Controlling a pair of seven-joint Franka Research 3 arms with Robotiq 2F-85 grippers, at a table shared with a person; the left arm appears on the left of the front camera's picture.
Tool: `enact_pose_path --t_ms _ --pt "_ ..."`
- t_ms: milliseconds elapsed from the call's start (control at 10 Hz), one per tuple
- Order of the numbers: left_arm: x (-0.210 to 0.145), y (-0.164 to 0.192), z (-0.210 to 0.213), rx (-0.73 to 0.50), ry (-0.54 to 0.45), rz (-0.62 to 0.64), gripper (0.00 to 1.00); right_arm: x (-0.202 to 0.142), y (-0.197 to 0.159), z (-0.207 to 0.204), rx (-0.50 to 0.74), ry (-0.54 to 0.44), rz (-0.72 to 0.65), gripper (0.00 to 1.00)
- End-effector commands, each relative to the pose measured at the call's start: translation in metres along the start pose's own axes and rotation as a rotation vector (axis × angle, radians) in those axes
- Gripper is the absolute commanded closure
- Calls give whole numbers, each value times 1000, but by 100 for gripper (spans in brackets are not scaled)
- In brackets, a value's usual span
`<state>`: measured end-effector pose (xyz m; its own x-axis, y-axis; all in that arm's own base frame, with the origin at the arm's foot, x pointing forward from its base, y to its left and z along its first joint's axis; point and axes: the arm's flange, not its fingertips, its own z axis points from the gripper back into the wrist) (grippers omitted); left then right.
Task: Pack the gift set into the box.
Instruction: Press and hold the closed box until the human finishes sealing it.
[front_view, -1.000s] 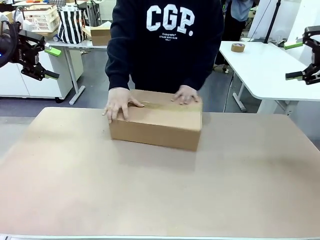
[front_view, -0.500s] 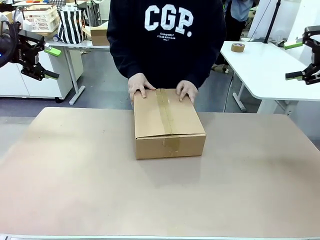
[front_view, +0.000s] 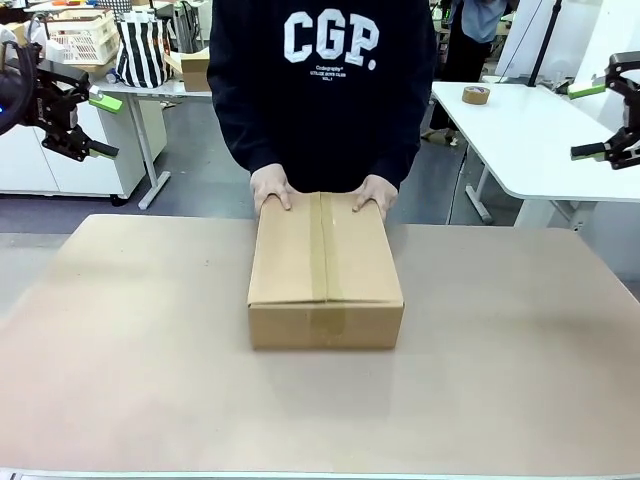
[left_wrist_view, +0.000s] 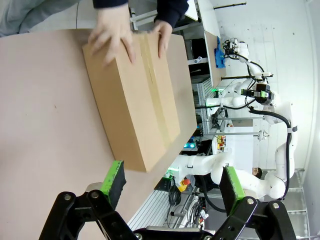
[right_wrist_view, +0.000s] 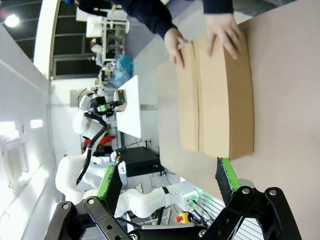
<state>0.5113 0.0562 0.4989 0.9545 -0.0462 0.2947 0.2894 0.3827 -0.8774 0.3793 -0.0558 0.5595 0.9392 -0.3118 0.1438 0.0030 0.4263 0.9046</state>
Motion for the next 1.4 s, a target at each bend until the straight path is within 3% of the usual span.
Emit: enact_pose_path --t_ms 0,1300 --pt "-5 -1 1 2 10 -18 0 1 5 -1 0 -1 -10 0" --pt "-5 -1 1 2 10 -18 0 0 0 0 0 0 0 0"
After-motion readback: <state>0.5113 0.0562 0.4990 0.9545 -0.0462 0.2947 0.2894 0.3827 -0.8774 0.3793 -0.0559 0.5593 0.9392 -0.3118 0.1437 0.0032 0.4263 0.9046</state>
